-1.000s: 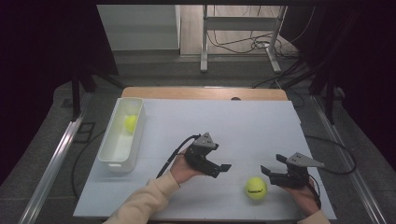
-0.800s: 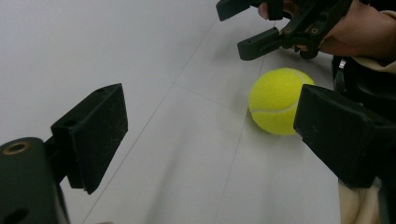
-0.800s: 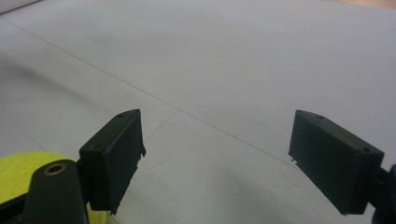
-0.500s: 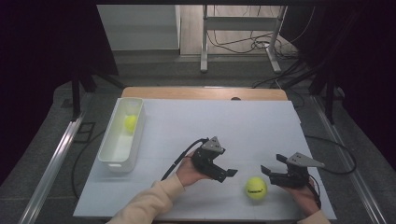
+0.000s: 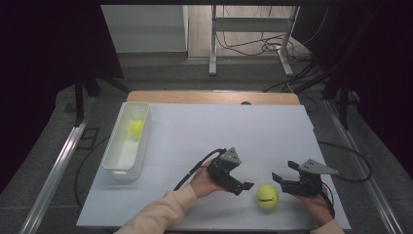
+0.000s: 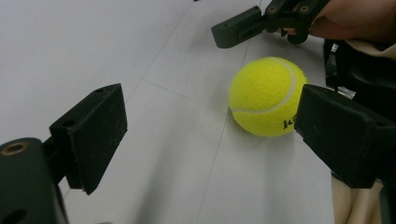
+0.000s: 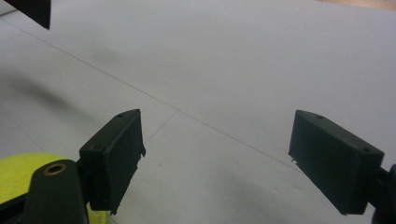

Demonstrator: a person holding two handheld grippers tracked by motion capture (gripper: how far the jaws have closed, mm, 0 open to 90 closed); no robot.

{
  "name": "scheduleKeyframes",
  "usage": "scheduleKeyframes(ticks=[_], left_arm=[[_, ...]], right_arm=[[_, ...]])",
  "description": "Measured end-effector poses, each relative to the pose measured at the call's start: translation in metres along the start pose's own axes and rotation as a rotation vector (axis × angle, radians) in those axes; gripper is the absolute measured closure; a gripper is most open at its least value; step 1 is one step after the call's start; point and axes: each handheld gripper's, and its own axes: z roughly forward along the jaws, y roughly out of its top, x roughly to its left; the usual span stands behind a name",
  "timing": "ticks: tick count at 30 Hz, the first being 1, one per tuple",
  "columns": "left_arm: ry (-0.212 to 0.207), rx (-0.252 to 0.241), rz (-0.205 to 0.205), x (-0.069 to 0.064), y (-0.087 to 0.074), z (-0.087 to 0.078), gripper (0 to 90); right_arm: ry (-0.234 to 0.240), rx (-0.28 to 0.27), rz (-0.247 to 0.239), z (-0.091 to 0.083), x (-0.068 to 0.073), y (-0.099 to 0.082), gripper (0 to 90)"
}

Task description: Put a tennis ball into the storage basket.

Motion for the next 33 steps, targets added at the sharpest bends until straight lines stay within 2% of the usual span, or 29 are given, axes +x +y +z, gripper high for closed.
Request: scheduleKeyframes(ticks=[8,33], left_arm=[[-0.024,0.032,0.02,-0.007,0.0,0.013,9.8],[-0.06,0.069,0.05,-0.017,0.0,0.028,9.2]], right_arm=[[0.001,0.0,0.0,0.0,0.0,0.0,18.1],[-0.001,0.002,-0.001,0.0,0.0,0.0,18.1]])
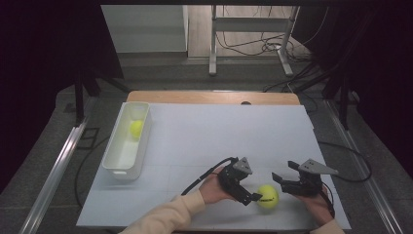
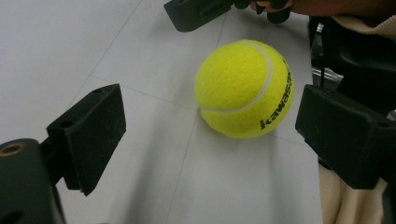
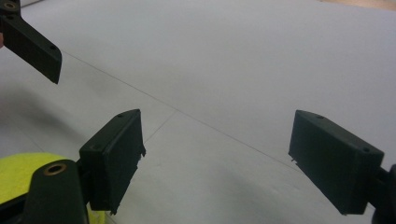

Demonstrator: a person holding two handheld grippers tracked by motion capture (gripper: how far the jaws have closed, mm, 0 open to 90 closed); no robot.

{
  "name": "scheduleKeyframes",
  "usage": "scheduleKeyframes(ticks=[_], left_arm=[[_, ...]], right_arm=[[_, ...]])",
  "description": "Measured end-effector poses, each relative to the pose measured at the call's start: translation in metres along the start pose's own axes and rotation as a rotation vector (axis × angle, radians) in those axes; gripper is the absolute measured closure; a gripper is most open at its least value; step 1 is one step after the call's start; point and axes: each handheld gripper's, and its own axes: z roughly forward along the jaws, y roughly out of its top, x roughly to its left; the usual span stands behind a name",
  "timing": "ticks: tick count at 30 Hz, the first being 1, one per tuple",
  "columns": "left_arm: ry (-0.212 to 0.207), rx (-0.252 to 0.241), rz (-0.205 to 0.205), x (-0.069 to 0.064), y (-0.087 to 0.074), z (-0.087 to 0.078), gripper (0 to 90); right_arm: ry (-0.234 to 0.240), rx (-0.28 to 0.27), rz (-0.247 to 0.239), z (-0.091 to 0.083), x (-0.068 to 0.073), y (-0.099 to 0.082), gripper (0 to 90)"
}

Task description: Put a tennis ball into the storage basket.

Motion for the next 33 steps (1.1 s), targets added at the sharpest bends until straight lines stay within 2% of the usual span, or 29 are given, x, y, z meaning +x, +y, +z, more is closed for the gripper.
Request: scheduleKeyframes(ticks=[12,20,33], left_arm=[[-0.03,0.023,0.02,-0.006,0.002,0.013,8.4],[-0.045,0.058,0.03,-0.009,0.004,0.025,7.5],[-0.061,0.071,0.043,-0.013,0.006,0.035,6.9]], right_arm=[[0.001,0.001,-0.001,0.0,0.0,0.0,18.1],[0.001,0.0,0.0,0.0,0.0,0.0,18.1],[-0.002,-0.001,0.003,-0.001,-0.001,0.0,18.1]])
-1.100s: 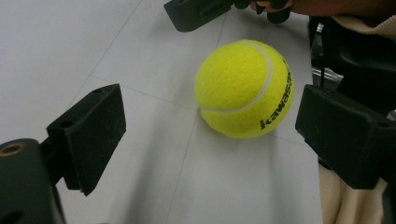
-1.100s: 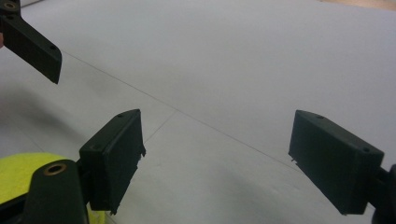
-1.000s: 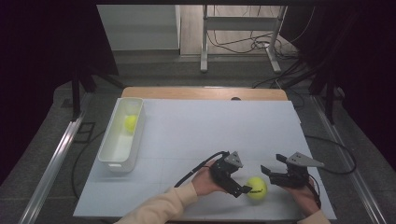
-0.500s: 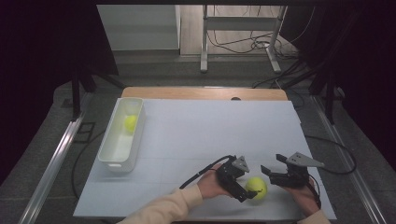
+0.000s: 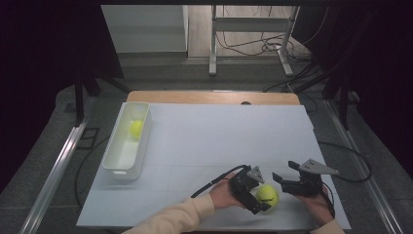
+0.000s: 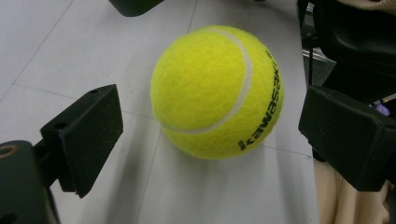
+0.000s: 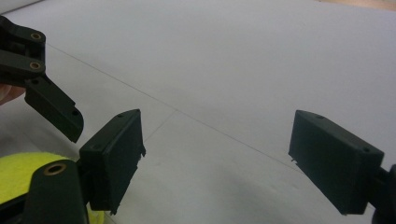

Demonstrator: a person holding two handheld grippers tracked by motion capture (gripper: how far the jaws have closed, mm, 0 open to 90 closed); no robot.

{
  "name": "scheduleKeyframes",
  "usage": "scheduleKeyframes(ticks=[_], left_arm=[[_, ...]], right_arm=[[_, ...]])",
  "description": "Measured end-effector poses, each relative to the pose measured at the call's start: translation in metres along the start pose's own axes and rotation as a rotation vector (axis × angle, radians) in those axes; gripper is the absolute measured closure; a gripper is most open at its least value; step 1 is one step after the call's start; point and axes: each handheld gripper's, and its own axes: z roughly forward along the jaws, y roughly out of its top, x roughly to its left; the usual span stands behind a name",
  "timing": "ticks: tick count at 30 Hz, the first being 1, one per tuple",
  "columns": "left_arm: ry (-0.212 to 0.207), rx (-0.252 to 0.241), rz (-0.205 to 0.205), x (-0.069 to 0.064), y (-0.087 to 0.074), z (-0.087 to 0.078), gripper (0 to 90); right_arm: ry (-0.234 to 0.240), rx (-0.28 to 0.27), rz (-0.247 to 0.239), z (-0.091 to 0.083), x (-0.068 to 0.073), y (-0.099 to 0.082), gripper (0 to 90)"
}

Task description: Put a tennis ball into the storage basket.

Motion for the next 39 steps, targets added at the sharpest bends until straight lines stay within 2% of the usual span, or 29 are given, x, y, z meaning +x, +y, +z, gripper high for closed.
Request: scheduleKeyframes(ticks=[4,10,16,19,23,26,28,33,39], left_arm=[[-0.001,0.003,0.0,0.001,0.001,0.002,6.8],[-0.006,0.019,0.021,0.001,0.005,0.008,6.3],[-0.003,0.049,0.022,0.002,0.008,0.017,7.1],[-0.018,0.044,0.014,0.002,0.008,0.02,11.3],[-0.008,0.051,0.044,0.001,0.009,0.019,24.7],[-0.011,0.049,0.037,0.001,0.009,0.018,25.4],[0.001,0.049,0.046,0.001,0.009,0.017,25.7],[0.023,0.019,0.045,0.003,0.009,0.009,25.9],[0.025,-0.02,0.025,0.002,0.009,0.002,25.9]], right_arm=[[-0.003,0.001,0.0,0.0,0.0,0.0,18.1],[-0.003,0.001,-0.001,0.0,0.0,0.0,18.1],[-0.004,0.001,0.002,0.0,0.0,0.0,18.1],[-0.005,0.002,0.0,0.0,-0.001,0.0,18.1],[-0.007,0.002,0.0,0.0,-0.001,0.0,18.1],[-0.005,-0.001,0.002,0.0,-0.001,0.0,18.1],[-0.006,-0.001,0.003,0.0,-0.001,0.0,18.1],[-0.006,-0.003,0.004,-0.001,-0.001,0.0,18.1],[-0.005,-0.001,0.004,-0.001,-0.001,0.0,18.1]])
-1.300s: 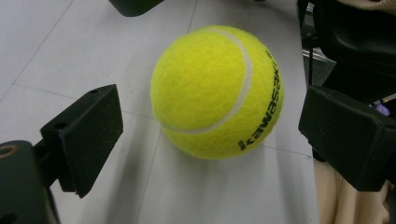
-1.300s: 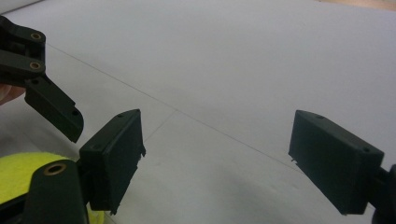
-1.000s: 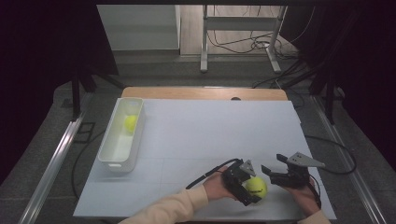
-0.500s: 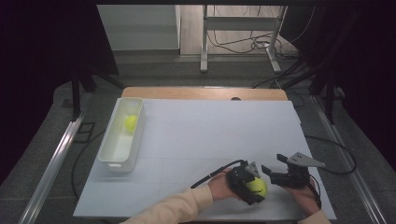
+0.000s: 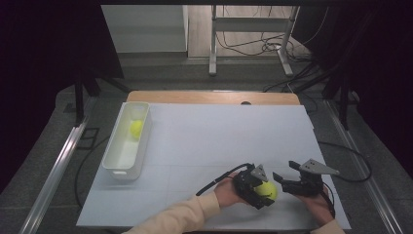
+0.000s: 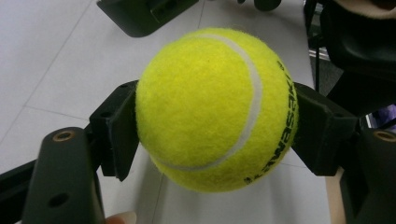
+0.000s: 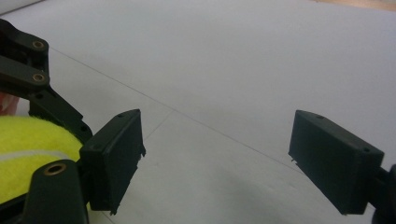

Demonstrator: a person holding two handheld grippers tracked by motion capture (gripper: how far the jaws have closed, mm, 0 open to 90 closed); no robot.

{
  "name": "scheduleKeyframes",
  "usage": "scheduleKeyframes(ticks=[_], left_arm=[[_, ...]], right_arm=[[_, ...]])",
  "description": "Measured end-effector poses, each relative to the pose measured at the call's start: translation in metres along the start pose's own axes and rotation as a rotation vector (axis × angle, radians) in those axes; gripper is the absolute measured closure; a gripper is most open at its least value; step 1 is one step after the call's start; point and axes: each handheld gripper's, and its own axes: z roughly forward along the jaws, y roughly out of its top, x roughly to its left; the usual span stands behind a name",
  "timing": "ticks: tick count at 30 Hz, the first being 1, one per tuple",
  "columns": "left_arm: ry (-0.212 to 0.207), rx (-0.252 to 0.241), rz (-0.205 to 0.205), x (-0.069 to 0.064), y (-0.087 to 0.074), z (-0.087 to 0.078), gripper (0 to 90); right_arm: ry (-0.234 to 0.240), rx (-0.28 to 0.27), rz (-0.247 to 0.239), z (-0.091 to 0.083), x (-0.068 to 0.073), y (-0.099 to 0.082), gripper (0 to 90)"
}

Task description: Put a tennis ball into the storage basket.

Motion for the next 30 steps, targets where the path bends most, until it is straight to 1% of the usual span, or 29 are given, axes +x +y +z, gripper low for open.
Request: scheduleKeyframes(ticks=[6,15,18,20,23,27,30], left_arm=[[0.016,-0.011,0.005,-0.001,-0.002,-0.006,25.8],[0.029,-0.026,-0.009,0.0,-0.006,-0.015,25.8],[0.028,-0.028,-0.006,0.001,-0.007,-0.017,25.9],[0.029,-0.03,-0.016,0.001,-0.008,-0.019,25.8],[0.034,-0.03,-0.014,0.003,-0.01,-0.022,25.9],[0.041,-0.036,-0.031,0.004,-0.012,-0.025,25.9],[0.048,-0.037,-0.027,0.005,-0.012,-0.028,25.9]], right_arm=[[0.0,0.001,0.0,0.0,0.0,0.0,18.1],[-0.002,-0.001,-0.002,0.0,0.001,0.0,18.1],[-0.003,0.0,-0.002,0.0,0.001,0.0,18.1],[-0.005,0.003,-0.004,0.0,0.001,0.0,18.1],[-0.006,0.003,-0.004,0.0,0.001,0.0,18.2],[-0.006,0.003,-0.004,0.0,0.001,0.0,18.1],[-0.006,0.004,-0.003,0.0,0.001,0.0,18.1]])
